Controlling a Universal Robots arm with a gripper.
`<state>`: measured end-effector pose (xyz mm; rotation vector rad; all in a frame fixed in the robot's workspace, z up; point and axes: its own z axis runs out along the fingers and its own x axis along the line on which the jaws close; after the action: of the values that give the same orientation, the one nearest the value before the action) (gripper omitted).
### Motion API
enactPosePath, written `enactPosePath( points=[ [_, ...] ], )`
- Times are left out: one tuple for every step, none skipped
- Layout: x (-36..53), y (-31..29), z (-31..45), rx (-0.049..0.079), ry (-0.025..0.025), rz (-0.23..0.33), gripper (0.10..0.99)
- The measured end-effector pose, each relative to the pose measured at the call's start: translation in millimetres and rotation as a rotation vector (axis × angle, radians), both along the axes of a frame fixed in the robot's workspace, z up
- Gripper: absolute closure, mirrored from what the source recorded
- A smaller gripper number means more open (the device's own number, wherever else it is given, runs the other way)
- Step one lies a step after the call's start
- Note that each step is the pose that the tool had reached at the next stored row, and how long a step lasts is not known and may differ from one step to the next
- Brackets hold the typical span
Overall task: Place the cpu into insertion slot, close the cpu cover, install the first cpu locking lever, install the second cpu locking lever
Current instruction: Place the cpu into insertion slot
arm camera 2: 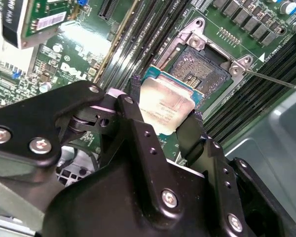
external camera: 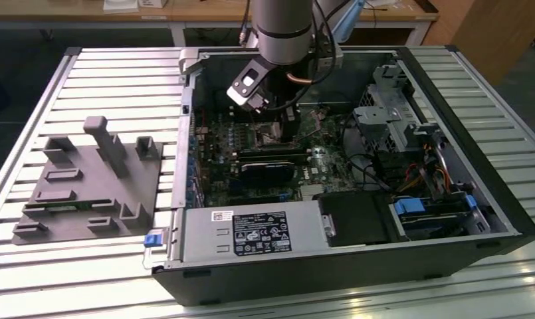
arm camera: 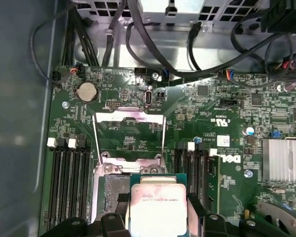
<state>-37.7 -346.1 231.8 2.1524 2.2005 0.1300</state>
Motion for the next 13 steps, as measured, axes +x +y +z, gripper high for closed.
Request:
enactPosePath(
  points=[
    [0.0, 0.8, -1.1, -0.001, -0.0001, 0.0, 0.545],
    [0.0, 1.6, -2.0, -0.003, 0.0, 0.0, 0.545],
    [0.0, 2.4, -2.8, -0.005, 0.0002, 0.0, 0.545],
    [0.0, 3.3, -3.5, -0.007, 0.0002, 0.0, 0.545],
    [0.0, 4.3, -4.2, -0.008, 0.0001, 0.0, 0.545],
    [0.0, 5.3, -4.6, -0.01, 0.0001, 0.0, 0.545],
    [0.0, 6.2, -5.0, -0.011, 0.0002, 0.001, 0.545],
    [0.0, 7.0, -5.3, -0.011, 0.0, 0.001, 0.545],
    [0.0, 7.9, -5.6, -0.011, 0.0, 0.001, 0.545],
    [0.0, 8.8, -5.9, -0.011, 0.0, 0.001, 0.545],
    [0.0, 9.6, -6.2, -0.011, 0.0, 0.001, 0.545],
    [0.0, 10.3, -6.5, -0.011, 0.0, 0.001, 0.545],
    [0.0, 11.0, -6.8, -0.011, 0.0, 0.001, 0.545]
  ],
)
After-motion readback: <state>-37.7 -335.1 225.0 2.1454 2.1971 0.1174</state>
